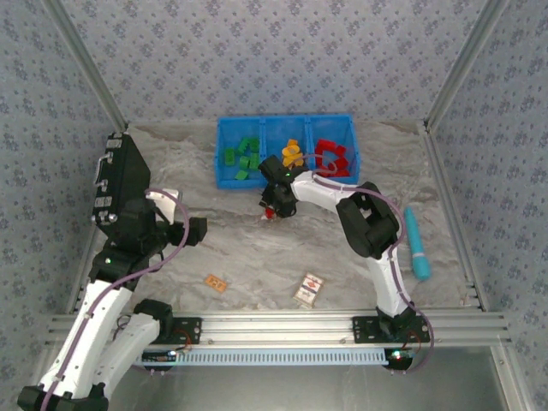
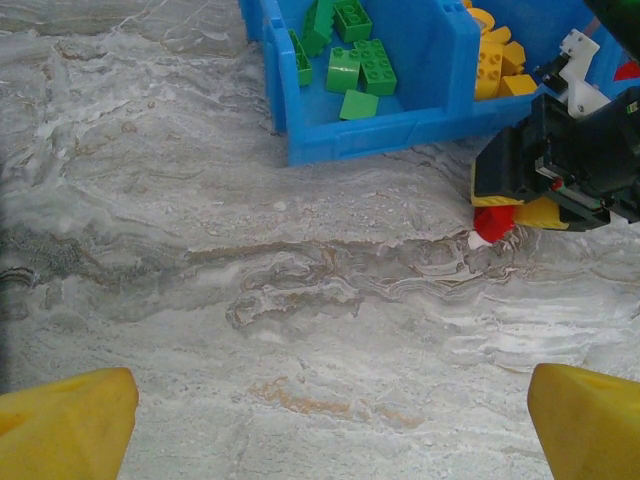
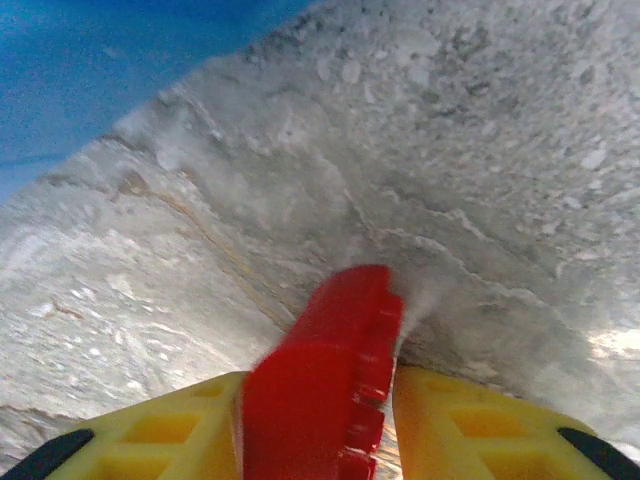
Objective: Sort the legos into containers by color
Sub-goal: Pick up the lego from the center of the table, then place the lego in the container.
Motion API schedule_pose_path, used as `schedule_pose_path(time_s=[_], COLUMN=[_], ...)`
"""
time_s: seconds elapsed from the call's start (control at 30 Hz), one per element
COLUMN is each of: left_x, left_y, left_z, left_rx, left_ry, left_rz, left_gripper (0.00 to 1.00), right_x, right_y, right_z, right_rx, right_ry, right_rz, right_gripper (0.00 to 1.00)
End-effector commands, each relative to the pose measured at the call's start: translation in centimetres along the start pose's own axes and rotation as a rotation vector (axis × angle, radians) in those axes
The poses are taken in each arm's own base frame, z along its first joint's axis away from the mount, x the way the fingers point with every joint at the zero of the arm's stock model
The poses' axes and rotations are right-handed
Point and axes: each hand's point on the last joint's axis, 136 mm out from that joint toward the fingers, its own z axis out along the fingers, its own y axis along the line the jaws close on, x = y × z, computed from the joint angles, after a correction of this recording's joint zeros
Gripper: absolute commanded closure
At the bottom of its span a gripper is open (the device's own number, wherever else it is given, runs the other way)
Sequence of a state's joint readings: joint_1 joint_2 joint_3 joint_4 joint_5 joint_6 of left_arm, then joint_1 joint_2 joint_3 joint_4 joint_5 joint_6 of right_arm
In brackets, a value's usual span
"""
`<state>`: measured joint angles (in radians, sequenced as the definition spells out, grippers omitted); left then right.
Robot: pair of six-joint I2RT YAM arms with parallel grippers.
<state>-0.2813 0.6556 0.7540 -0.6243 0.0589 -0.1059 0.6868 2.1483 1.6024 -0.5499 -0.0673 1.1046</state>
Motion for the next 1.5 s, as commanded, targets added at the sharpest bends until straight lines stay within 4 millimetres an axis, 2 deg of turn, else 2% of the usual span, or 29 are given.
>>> schedule_pose_path(time_s=[0.0, 0.1, 0.23, 0.33, 0.43, 0.57, 0.67, 0.73, 0.83, 0.93, 1.1, 1.17, 1.33, 1.47], left_x=[-0.1, 0.3, 0.7, 0.9, 0.8, 0.8, 0.5, 0.3, -0.3, -1.4, -2.6, -3.0, -3.0, -1.6], left_y=[0.0, -0.3, -0.2, -0.2, 0.1, 0.9, 1.5, 2.3, 3.6, 4.8, 6.4, 6.8, 7.5, 9.3], left_z=[0.1, 0.3, 0.9, 1.4, 1.7, 2.0, 1.8, 1.5, 0.9, 0.7, 1.1, 1.3, 2.8, 4.4], left_rx=[0.003, 0.023, 0.018, 0.017, 0.000, -0.043, -0.080, -0.124, -0.203, -0.280, -0.381, -0.406, -0.434, -0.494], left_ry=[-0.010, 0.007, 0.035, 0.054, 0.054, 0.051, 0.034, 0.016, -0.023, -0.038, -0.081, -0.117, -0.192, -0.196], left_rz=[-0.016, -0.024, -0.022, -0.019, -0.010, 0.006, 0.018, 0.022, 0.018, 0.040, 0.099, 0.091, 0.066, 0.042], left_gripper=[0.00, 0.00, 0.00, 0.00, 0.00, 0.00, 0.00, 0.00, 0.00, 0.00, 0.00, 0.00, 0.00, 0.00], right_x=[0.0, -0.2, -0.4, -0.7, -1.9, -4.8, -9.9, -13.0, -16.1, -18.6, -23.1, -24.8, -26.7, -27.5], right_y=[-1.7, -2.5, -3.4, -3.9, -4.8, -5.9, -7.3, -7.4, -6.9, -6.4, -8.3, -8.4, -8.5, -7.6], right_z=[-0.2, -1.3, -3.3, -6.2, -10.3, -16.1, -19.5, -20.9, -20.6, -19.2, -14.9, -13.4, -10.4, -9.6], right_rx=[0.066, 0.081, 0.026, -0.020, -0.036, -0.032, 0.052, 0.097, 0.142, 0.165, 0.244, 0.235, 0.234, 0.169], right_ry=[0.014, 0.020, 0.037, 0.039, 0.005, -0.064, -0.216, -0.314, -0.402, -0.445, -0.469, -0.494, -0.480, -0.484], right_rz=[-0.040, -0.112, -0.205, -0.284, -0.363, -0.457, -0.524, -0.571, -0.612, -0.626, -0.587, -0.576, -0.598, -0.619], right_gripper=[0.66, 0.74, 0.76, 0.78, 0.79, 0.79, 0.79, 0.79, 0.79, 0.79, 0.75, 0.73, 0.63, 0.47])
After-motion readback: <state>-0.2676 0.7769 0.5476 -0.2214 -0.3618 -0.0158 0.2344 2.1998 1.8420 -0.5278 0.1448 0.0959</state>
